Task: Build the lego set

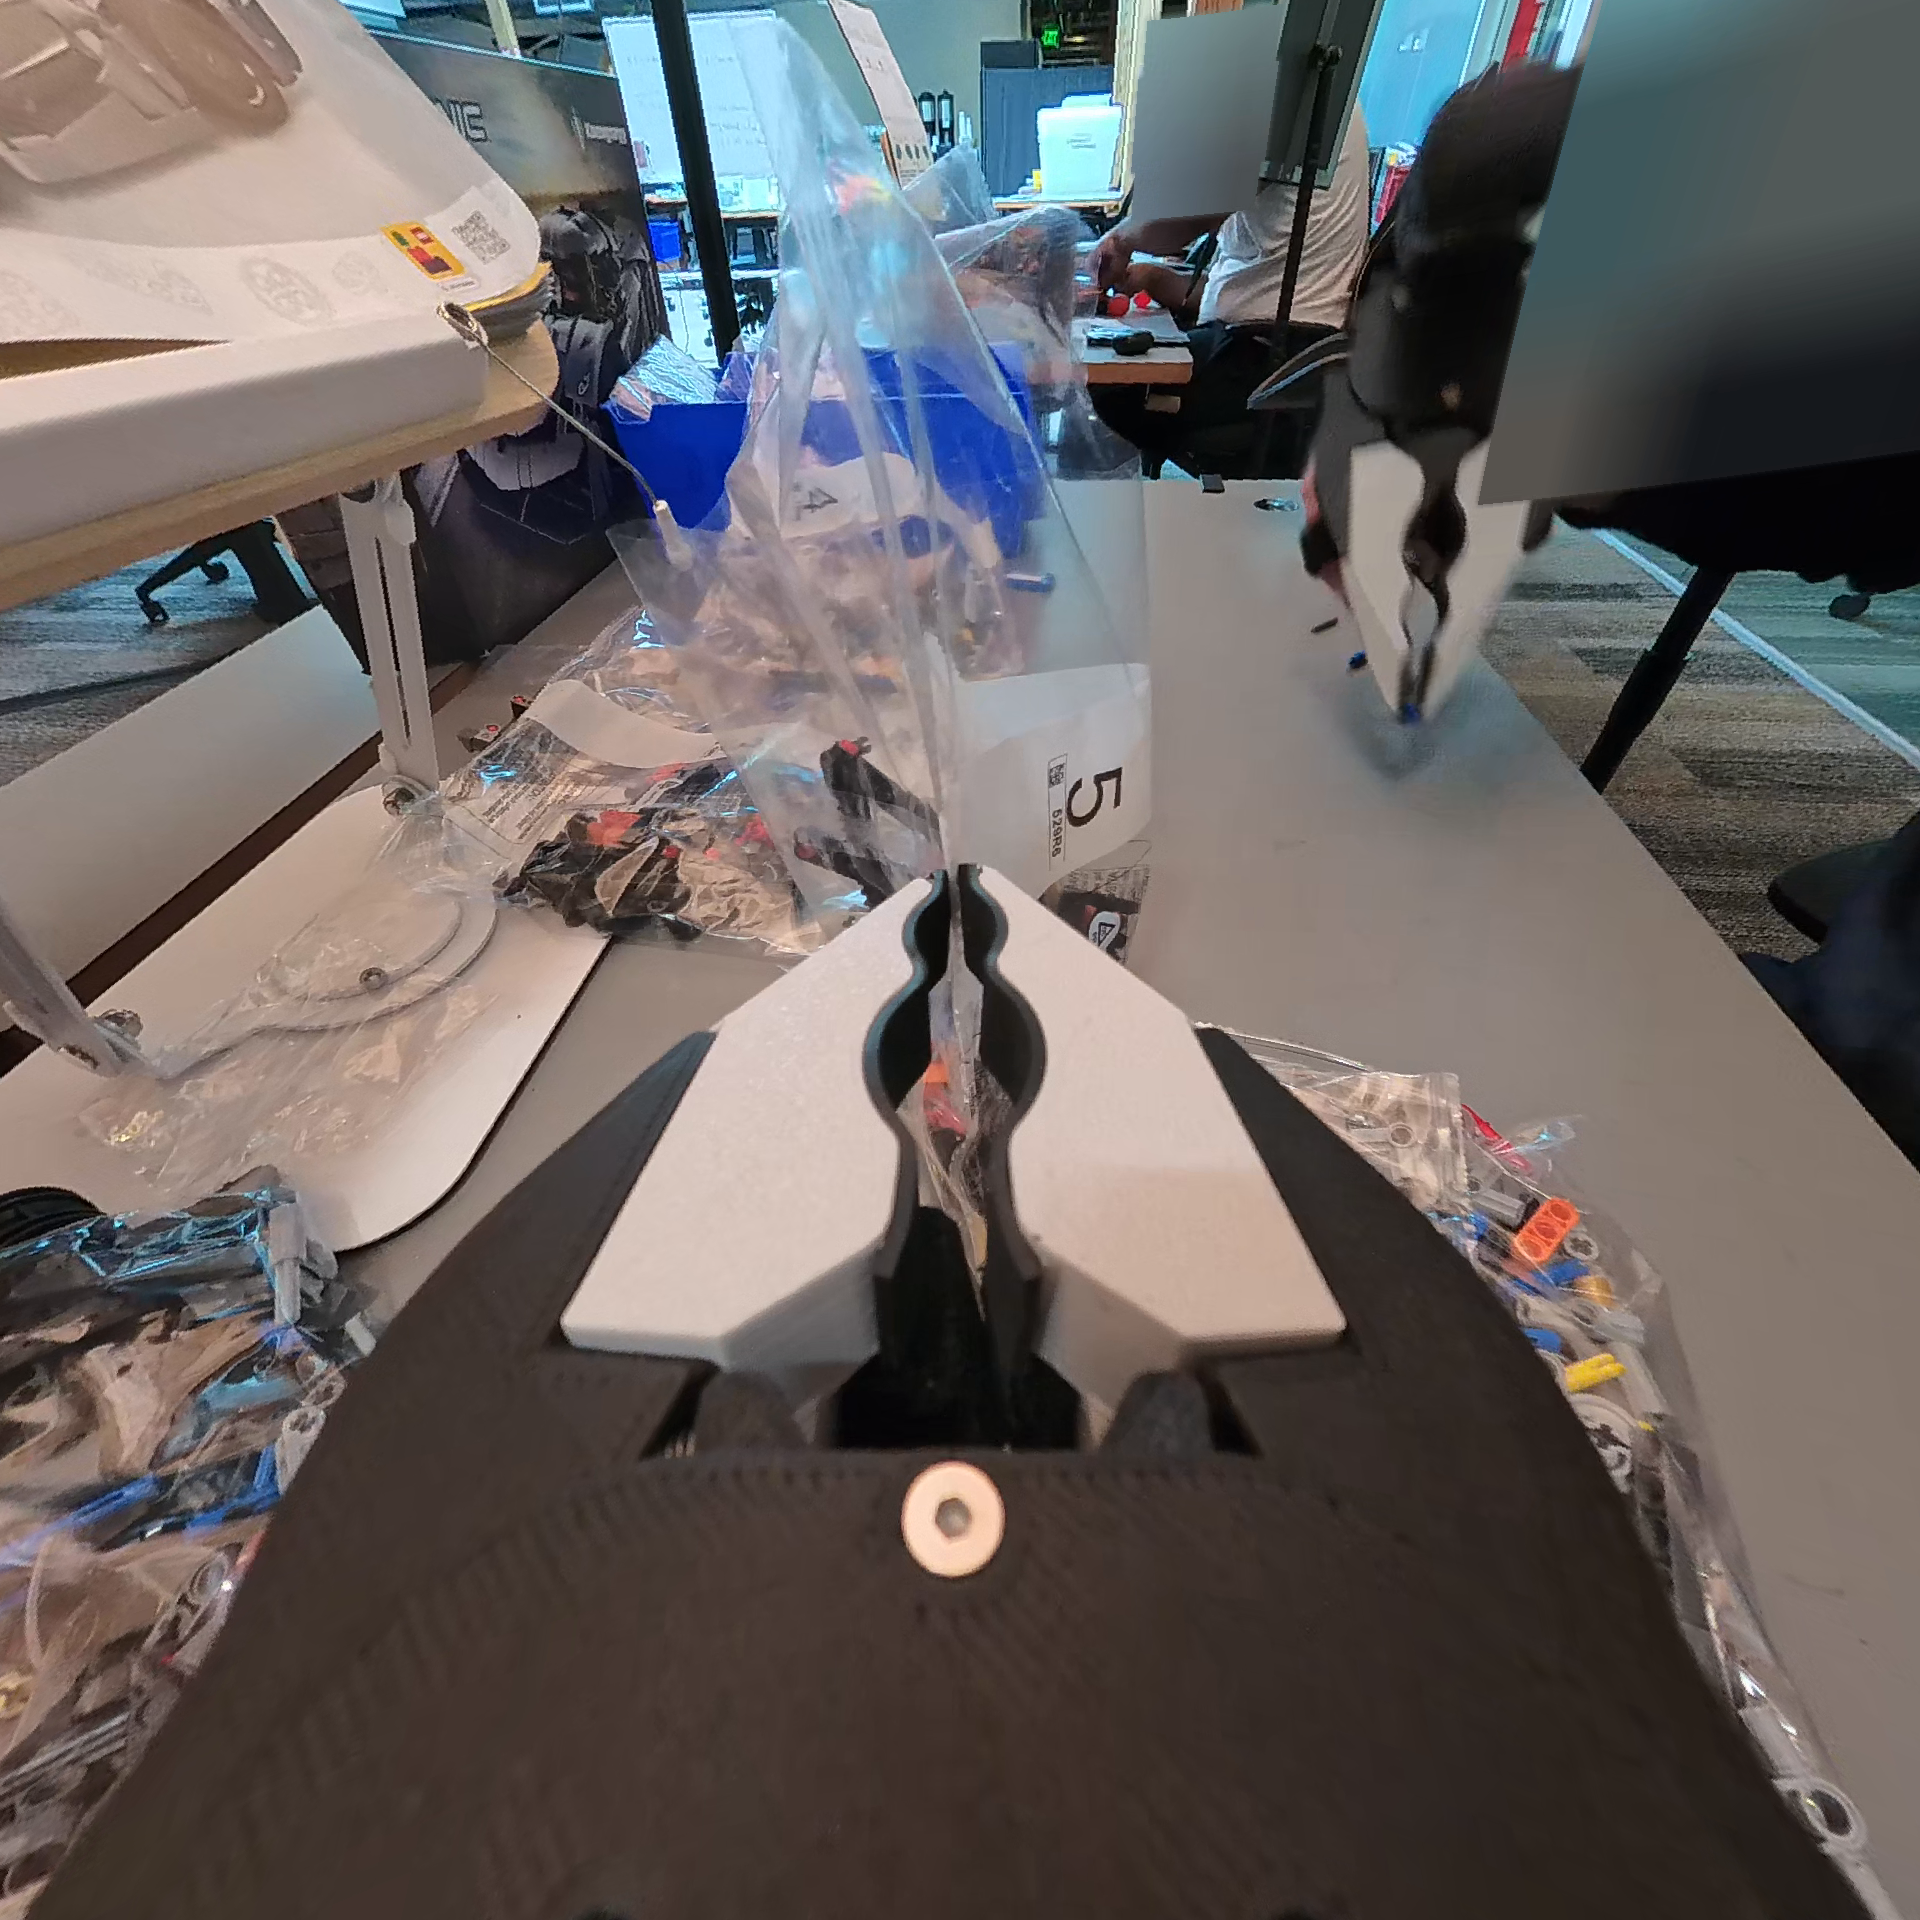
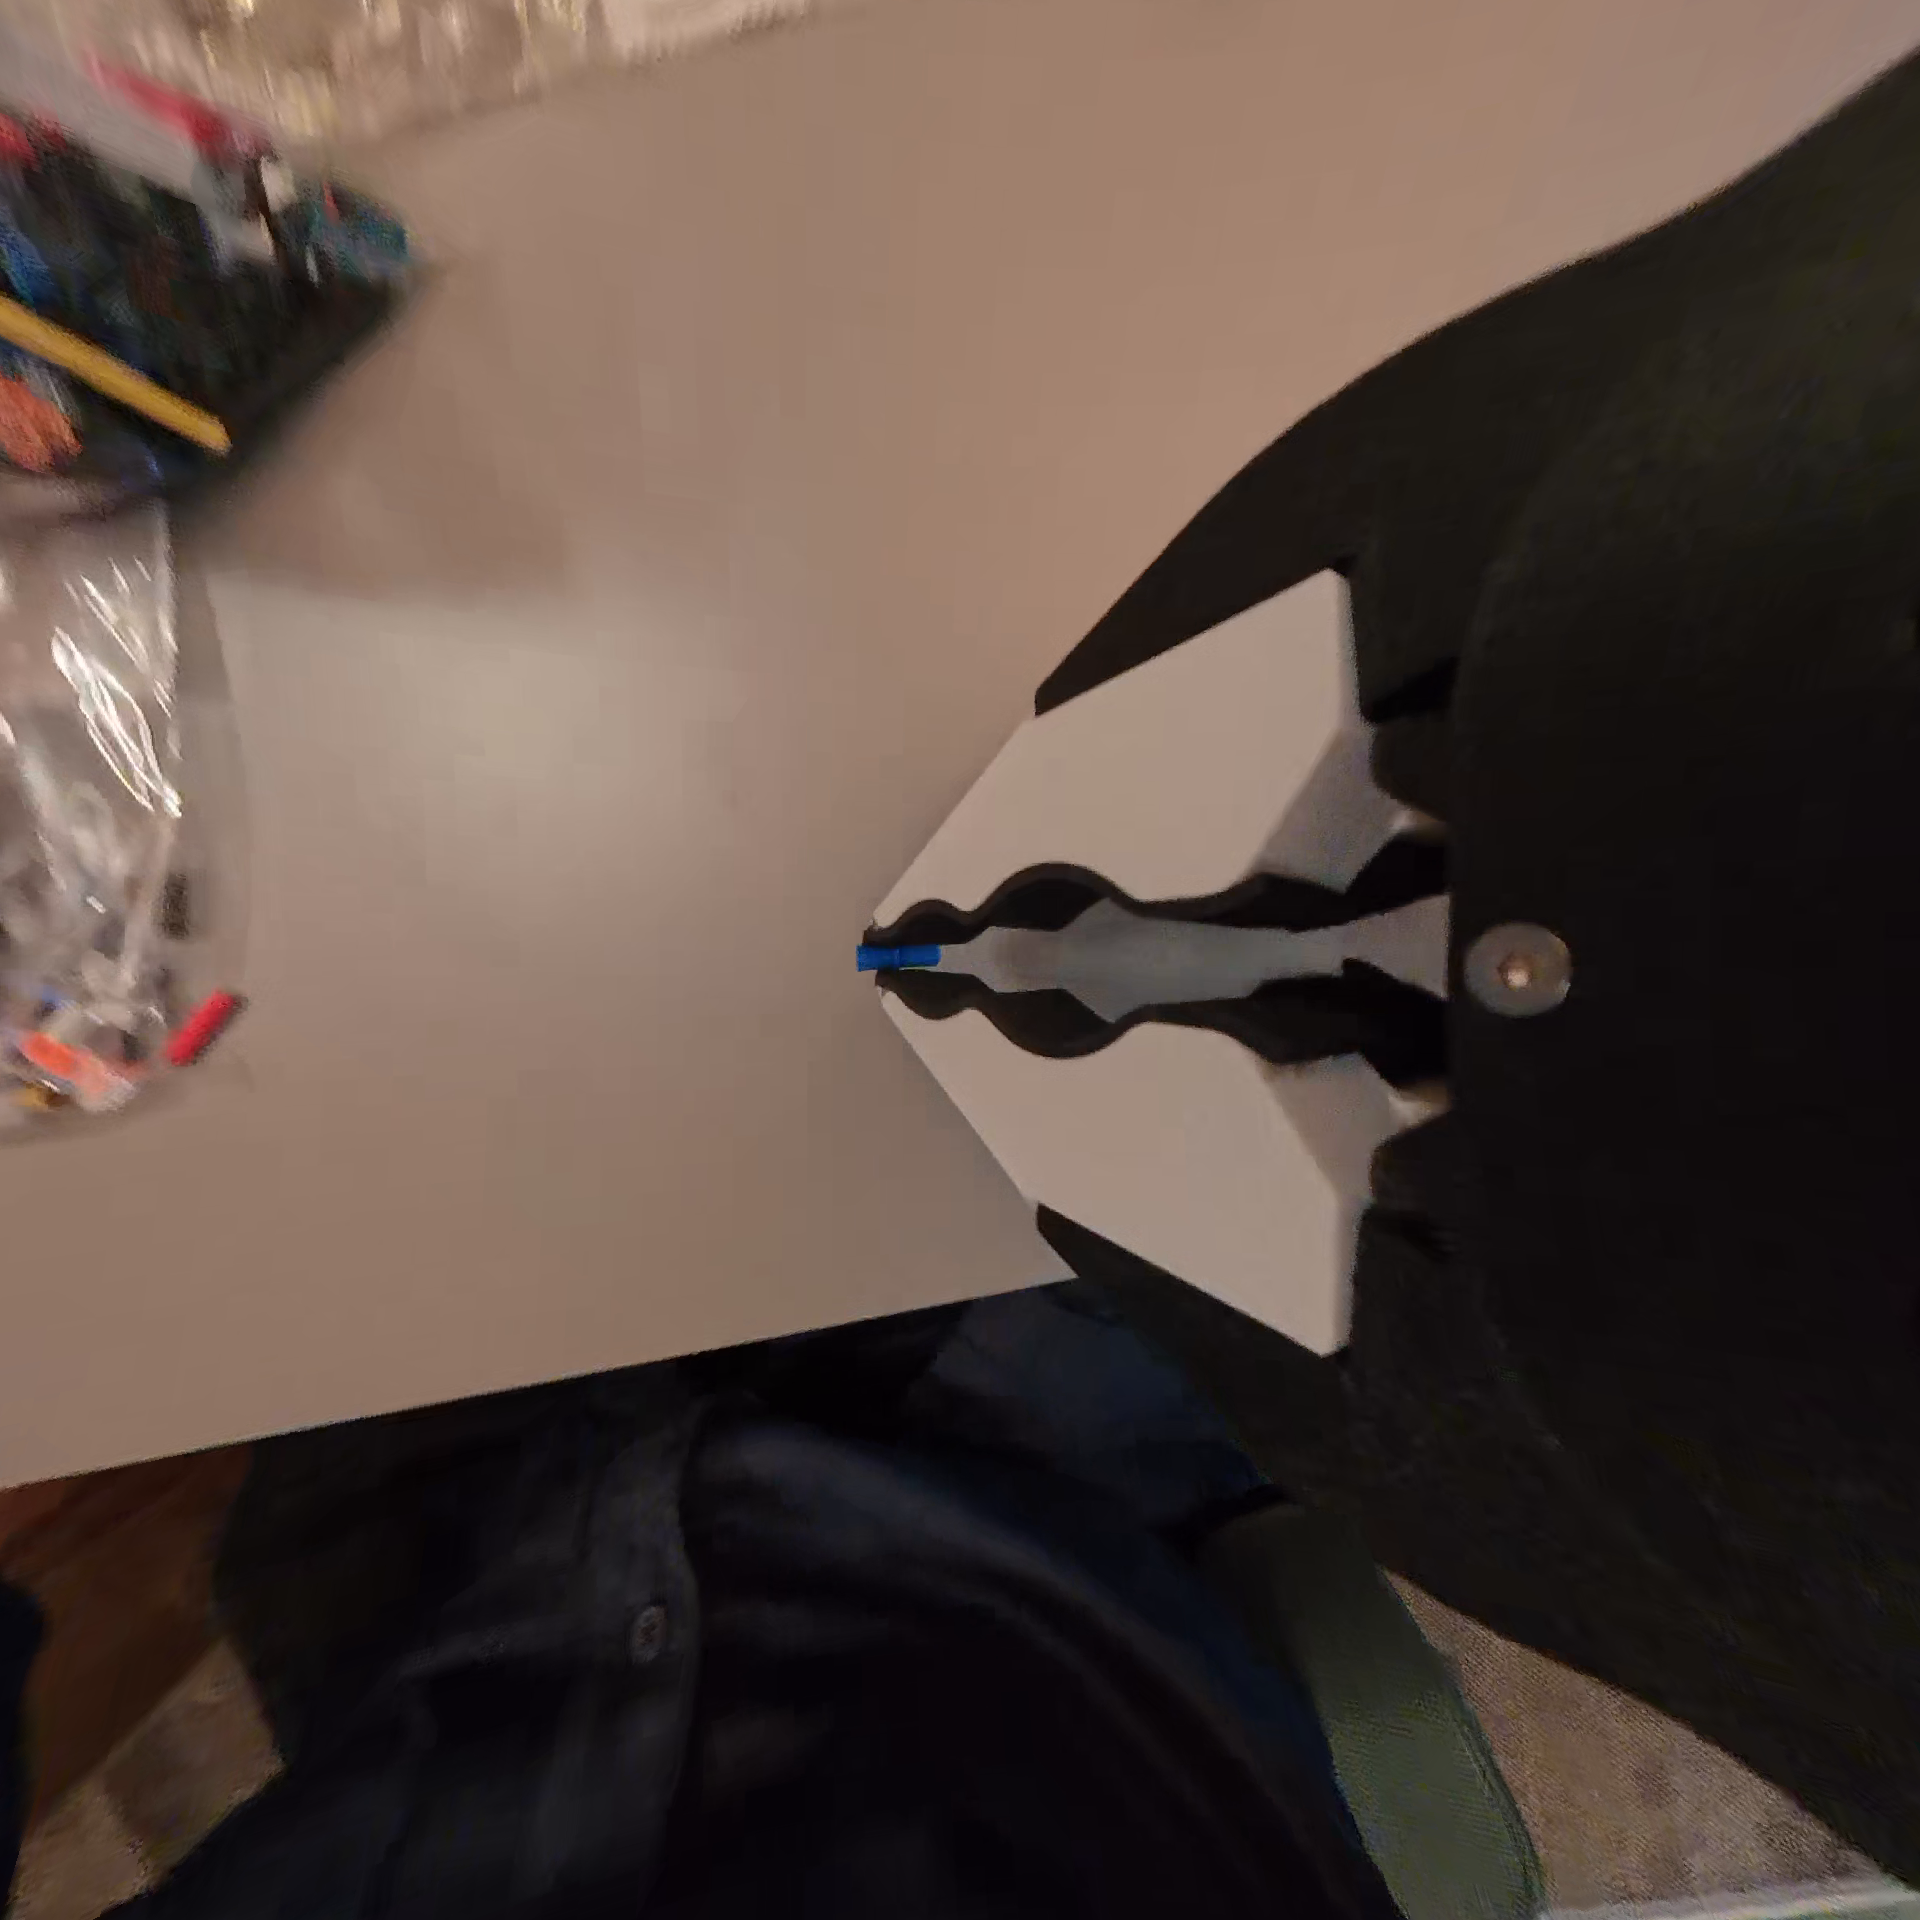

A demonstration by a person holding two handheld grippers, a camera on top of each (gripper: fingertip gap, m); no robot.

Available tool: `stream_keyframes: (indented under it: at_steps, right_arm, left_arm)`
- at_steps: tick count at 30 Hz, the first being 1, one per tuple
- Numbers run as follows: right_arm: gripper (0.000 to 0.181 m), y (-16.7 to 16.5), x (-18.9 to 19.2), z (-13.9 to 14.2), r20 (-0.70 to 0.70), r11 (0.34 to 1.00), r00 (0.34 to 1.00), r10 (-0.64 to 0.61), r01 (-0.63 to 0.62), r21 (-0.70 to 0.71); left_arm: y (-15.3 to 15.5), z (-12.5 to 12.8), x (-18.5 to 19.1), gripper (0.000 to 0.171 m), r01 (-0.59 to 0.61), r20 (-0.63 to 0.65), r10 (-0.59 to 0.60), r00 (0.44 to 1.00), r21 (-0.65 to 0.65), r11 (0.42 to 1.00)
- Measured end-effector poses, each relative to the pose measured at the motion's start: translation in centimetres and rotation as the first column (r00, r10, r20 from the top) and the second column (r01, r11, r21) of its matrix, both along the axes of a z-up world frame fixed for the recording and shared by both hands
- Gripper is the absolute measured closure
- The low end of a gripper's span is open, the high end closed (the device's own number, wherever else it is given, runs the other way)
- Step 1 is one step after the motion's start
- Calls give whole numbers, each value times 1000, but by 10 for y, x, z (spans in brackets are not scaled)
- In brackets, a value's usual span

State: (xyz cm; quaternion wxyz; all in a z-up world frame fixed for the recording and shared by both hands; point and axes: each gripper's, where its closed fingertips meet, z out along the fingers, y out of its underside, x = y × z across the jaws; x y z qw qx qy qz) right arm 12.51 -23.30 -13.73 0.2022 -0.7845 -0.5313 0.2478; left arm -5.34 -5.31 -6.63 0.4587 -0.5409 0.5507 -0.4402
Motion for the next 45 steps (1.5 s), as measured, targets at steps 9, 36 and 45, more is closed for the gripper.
stream_keyframes:
  at_steps: [9,36,45]
  right_arm:
    - [180,54,4,82,-141,972,987,-77,106,209]
    - [151,186,-104,131,-220,967,975,-32,86,240]
    - [156,157,-22,131,-230,956,959,-165,213,202]
  left_arm:
    - [0,0,0,171,5,9,-5,1000,-10,1000]
    - [-5,0,-2,171,30,6,-30,1000,-11,999]
    - [-4,0,-2,171,28,9,-28,1000,-16,999]
